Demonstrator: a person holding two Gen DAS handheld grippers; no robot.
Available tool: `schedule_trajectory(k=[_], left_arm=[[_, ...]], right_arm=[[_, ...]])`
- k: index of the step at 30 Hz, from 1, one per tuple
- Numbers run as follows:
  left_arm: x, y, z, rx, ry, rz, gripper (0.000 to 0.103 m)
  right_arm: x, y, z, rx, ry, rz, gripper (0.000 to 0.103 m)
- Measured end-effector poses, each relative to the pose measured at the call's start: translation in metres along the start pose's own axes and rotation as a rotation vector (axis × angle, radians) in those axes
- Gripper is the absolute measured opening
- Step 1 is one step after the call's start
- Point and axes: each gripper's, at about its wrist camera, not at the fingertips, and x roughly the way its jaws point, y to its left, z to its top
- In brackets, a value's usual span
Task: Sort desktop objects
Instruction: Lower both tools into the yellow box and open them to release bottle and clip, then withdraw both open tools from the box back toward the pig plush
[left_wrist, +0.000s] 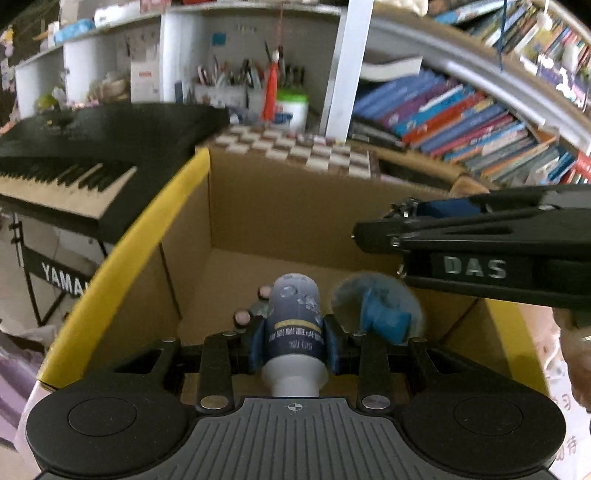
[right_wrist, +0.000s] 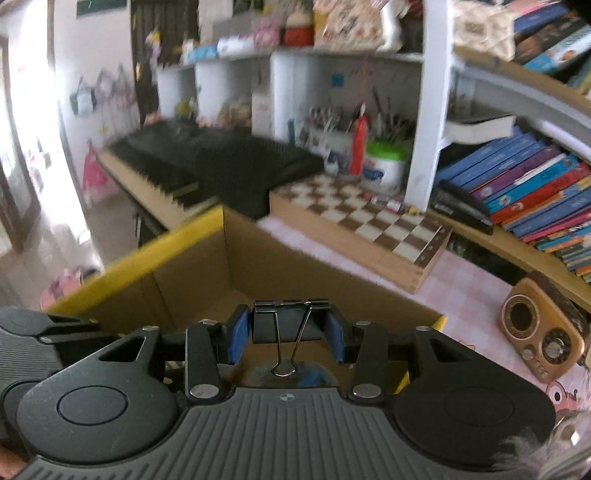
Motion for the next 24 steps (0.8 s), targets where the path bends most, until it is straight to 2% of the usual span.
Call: schedule_trajectory(k=[6,9,11,13,15,19,21,24], left_arm=[[0.006,-0.005,-0.001,0.03,0.024,-0.001,0.032],[0.005,-0.005,-0.002,0.027,0.005,-0.017,0.038],[0.002,-0.005,-0.002,0.022,-0.003,-0.022,0.045],[-0.004,-0.005,-0.003,0.027,-0.039,-0.011,0.061],[-0.013,-0.007,-0.005,0.039,-0.079,0.001,0.07],[-0.029,-0.009,-0.011,0.063,-0.14,0.022,0.081],[-0.037,-0.009,-0.012,0.061,-0.168,0.033,0.086],[-0.046,-0.008,-0.012,0.045,-0.194,0.053,0.089]], right_arm=[[0.031,0.004,-0.002,-0.099,0.114,0.012,0.041],[0.041,0.007,-0.002,-0.148,0.156,0.021,0.041],[0.047,0.009,-0.001,-0.166,0.183,0.033,0.041],[0.049,0.012,-0.001,-0.192,0.199,0.037,0.041],[0.052,0.012,-0.001,-0.196,0.215,0.044,0.041],[0.051,0.01,-0.001,-0.179,0.219,0.05,0.042],[0.049,0.008,0.0,-0.171,0.202,0.046,0.057],[0.043,0.008,0.002,-0.157,0.163,0.04,0.068]])
